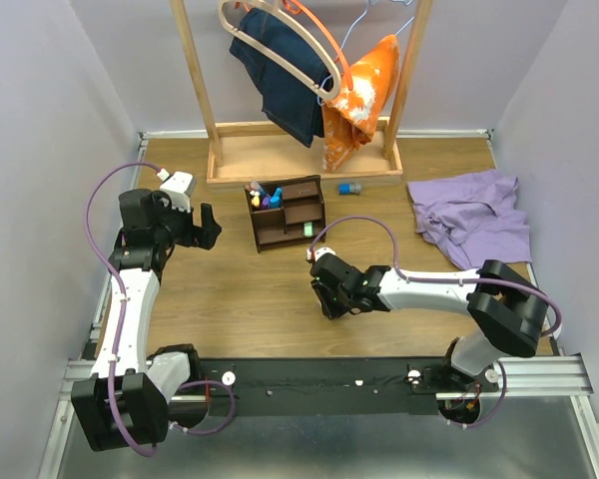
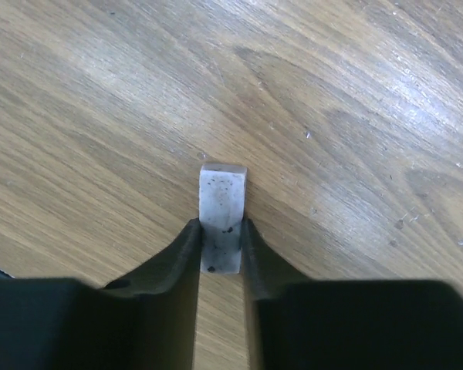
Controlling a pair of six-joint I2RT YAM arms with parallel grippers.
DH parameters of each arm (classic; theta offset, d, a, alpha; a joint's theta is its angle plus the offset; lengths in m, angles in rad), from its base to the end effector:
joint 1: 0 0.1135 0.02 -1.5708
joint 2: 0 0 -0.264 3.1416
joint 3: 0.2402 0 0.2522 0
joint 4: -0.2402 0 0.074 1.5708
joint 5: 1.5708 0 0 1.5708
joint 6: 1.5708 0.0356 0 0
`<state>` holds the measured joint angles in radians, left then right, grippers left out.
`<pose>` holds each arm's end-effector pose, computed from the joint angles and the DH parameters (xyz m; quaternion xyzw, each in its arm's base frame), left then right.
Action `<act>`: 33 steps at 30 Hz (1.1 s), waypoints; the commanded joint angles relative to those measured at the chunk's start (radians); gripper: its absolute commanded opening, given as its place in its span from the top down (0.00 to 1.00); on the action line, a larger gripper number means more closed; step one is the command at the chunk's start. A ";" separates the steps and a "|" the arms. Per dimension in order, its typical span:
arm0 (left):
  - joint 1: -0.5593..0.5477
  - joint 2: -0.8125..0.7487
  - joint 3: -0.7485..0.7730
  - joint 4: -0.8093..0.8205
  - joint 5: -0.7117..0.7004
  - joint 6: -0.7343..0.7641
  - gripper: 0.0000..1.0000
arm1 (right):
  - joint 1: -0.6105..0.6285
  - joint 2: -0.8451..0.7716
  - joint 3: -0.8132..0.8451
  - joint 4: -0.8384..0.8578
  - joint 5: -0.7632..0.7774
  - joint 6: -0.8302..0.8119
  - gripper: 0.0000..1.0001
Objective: Sort the stationery into containers
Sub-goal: Pick up the stationery from the center of the board, then place the stationery in the storage box.
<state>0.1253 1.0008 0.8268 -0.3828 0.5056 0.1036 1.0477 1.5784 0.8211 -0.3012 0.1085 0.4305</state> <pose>0.2189 0.0102 0.2969 0.1123 0.8477 -0.1635 0.4920 0.1506 0.2535 0.1575 -0.2803 0.9245 0.1316 0.2223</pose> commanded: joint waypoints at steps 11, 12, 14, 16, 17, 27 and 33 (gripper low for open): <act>-0.010 0.007 0.009 0.031 -0.026 0.016 0.01 | 0.012 0.058 0.183 -0.036 0.059 -0.084 0.94; -0.010 0.010 0.011 0.033 -0.027 0.013 0.01 | 0.009 0.064 0.197 -0.032 0.066 -0.082 0.98; -0.009 0.012 0.014 0.036 -0.027 0.013 0.01 | -0.006 0.089 0.220 -0.029 0.065 -0.072 0.99; -0.010 0.013 0.017 0.036 -0.030 0.013 0.01 | -0.023 0.104 0.242 -0.021 0.066 -0.064 0.99; -0.012 0.010 0.020 0.035 -0.035 0.013 0.01 | -0.029 0.117 0.245 -0.018 0.072 -0.059 0.99; -0.009 0.006 0.017 0.024 -0.036 0.019 0.01 | -0.147 0.241 0.403 0.047 0.103 -0.099 0.99; -0.009 0.004 0.003 0.028 -0.033 0.010 0.01 | -0.150 0.281 0.470 0.076 0.111 -0.108 0.99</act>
<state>0.1200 1.0115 0.8272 -0.3706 0.4824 0.1127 0.8925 1.8301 1.2247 -0.2726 0.1875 0.3386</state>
